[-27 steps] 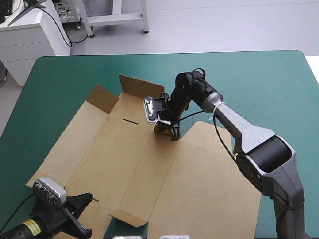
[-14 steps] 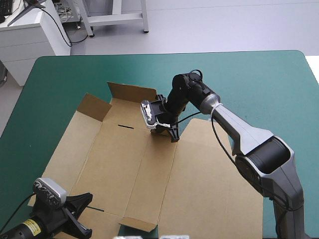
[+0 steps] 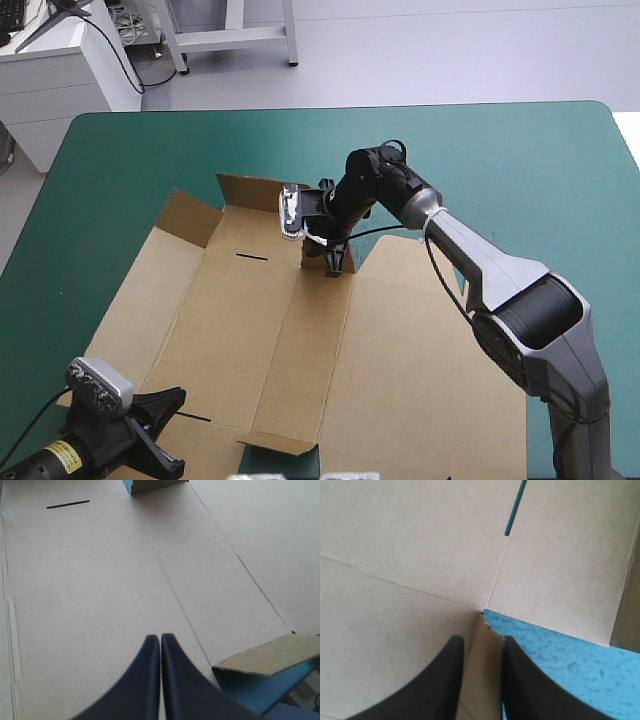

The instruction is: Fold the box

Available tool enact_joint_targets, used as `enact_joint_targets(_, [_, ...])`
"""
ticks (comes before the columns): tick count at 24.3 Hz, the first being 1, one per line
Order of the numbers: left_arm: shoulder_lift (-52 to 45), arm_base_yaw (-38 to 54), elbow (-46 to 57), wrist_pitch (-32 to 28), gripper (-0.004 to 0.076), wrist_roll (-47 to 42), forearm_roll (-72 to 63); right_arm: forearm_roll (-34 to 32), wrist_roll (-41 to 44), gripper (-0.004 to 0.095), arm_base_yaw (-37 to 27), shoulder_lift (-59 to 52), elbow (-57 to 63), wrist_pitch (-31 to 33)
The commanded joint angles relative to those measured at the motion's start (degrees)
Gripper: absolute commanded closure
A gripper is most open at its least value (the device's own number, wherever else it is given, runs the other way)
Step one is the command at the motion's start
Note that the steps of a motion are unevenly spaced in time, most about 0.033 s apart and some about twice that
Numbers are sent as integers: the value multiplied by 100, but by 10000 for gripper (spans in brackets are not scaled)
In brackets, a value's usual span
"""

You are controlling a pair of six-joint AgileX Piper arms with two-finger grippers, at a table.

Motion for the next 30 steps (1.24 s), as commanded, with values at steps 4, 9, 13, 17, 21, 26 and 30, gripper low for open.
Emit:
enact_joint_targets(4, [105, 9, -131, -337, 732, -47, -176, 118, 311, 409, -84, -432, -131, -103])
enact_joint_targets(9, [105, 9, -131, -337, 732, -47, -176, -230, 475, 472, -385, -685, -131, -34])
enact_joint_targets(13, [105, 9, -131, -337, 732, -47, -176, -716, 1390, 522, -860, -1159, -131, -19])
enact_joint_targets(17, [105, 9, -131, -337, 732, -47, -176, -970, 2125, 568, -1515, -1666, -131, 135])
enact_joint_targets(21, [105, 9, -131, -337, 732, -37, -162, -1056, 2719, 769, -2661, -2566, 204, 473])
enact_joint_targets(26, [114, 9, -131, -337, 732, -37, -162, -302, 3333, 925, -4112, -3817, 1629, 819])
enact_joint_targets(30, [114, 9, -131, -337, 732, -37, -153, -168, 3637, 925, -4652, -4945, 3080, 810])
